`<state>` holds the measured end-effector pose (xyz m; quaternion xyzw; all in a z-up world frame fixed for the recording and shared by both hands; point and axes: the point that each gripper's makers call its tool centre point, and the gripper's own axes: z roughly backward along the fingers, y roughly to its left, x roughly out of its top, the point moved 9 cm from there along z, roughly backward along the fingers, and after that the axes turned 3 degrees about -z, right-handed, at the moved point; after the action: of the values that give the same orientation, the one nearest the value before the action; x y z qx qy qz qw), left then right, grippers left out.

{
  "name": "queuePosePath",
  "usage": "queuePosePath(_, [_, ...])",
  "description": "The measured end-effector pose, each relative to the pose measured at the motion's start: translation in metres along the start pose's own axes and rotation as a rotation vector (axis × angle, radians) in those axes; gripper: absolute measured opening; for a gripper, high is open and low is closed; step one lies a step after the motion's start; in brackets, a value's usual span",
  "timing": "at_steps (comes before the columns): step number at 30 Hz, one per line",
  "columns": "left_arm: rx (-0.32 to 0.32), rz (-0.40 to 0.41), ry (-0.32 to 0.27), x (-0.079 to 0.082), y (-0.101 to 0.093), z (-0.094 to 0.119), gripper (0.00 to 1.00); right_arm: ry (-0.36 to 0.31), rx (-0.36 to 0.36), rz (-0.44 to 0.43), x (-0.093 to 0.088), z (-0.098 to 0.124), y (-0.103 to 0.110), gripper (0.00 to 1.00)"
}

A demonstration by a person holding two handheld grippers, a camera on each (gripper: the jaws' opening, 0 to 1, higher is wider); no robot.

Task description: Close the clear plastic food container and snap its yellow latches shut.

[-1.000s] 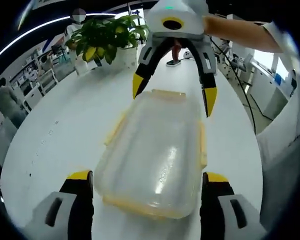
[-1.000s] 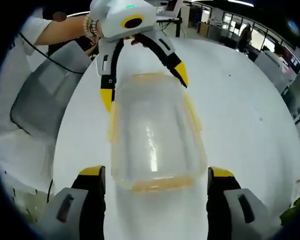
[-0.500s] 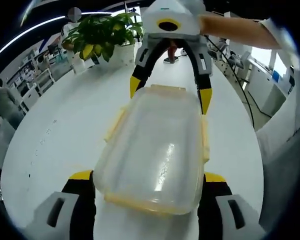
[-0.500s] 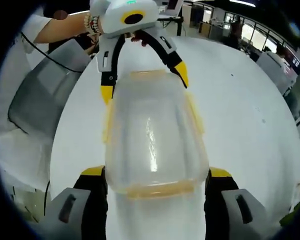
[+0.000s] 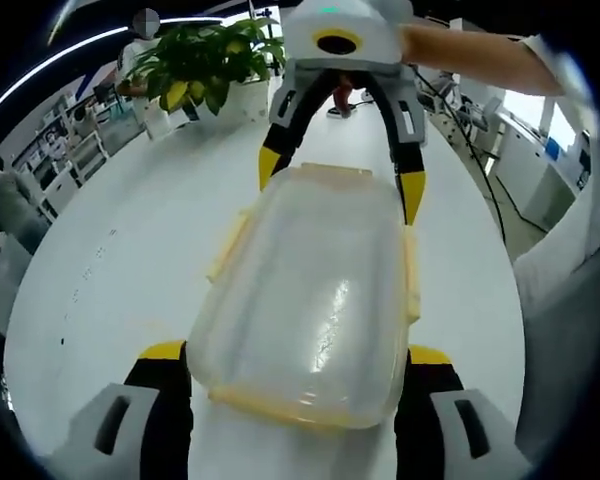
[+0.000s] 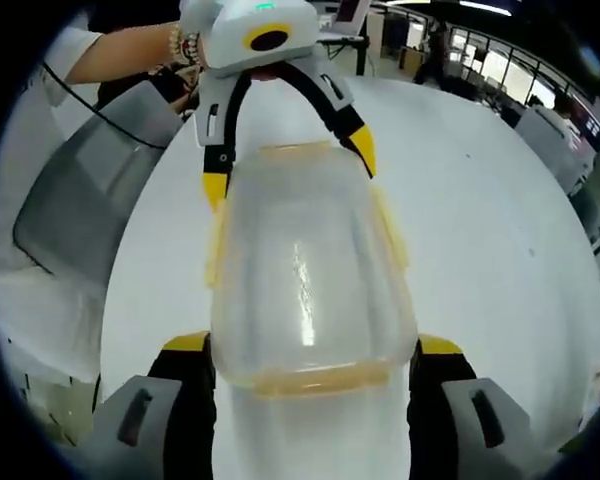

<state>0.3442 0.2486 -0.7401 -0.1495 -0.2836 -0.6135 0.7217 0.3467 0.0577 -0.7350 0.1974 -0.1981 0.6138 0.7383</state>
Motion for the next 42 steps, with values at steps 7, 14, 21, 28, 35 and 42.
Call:
queuePosePath(7, [0.004, 0.004, 0.023, -0.022, -0.002, 0.018, 0.81, -0.005, 0.007, 0.007, 0.022, -0.014, 0.01, 0.77])
queuePosePath(14, [0.002, 0.011, 0.05, -0.05, -0.003, 0.04, 0.81, -0.008, 0.02, 0.017, 0.049, -0.032, 0.024, 0.76])
queuePosePath(21, [0.005, 0.015, 0.047, -0.077, -0.007, 0.061, 0.81, 0.014, 0.02, 0.025, 0.076, -0.049, 0.039, 0.76])
queuePosePath(28, [0.01, 0.024, 0.026, -0.102, -0.009, 0.079, 0.81, 0.031, 0.021, 0.031, 0.099, -0.064, 0.052, 0.76])
queuePosePath(35, [0.01, 0.021, 0.025, -0.125, -0.011, 0.097, 0.81, 0.025, 0.021, 0.029, 0.121, -0.079, 0.064, 0.76])
queuePosePath(42, [0.012, 0.024, 0.017, -0.145, -0.011, 0.111, 0.81, 0.037, 0.019, 0.03, 0.141, -0.092, 0.072, 0.76])
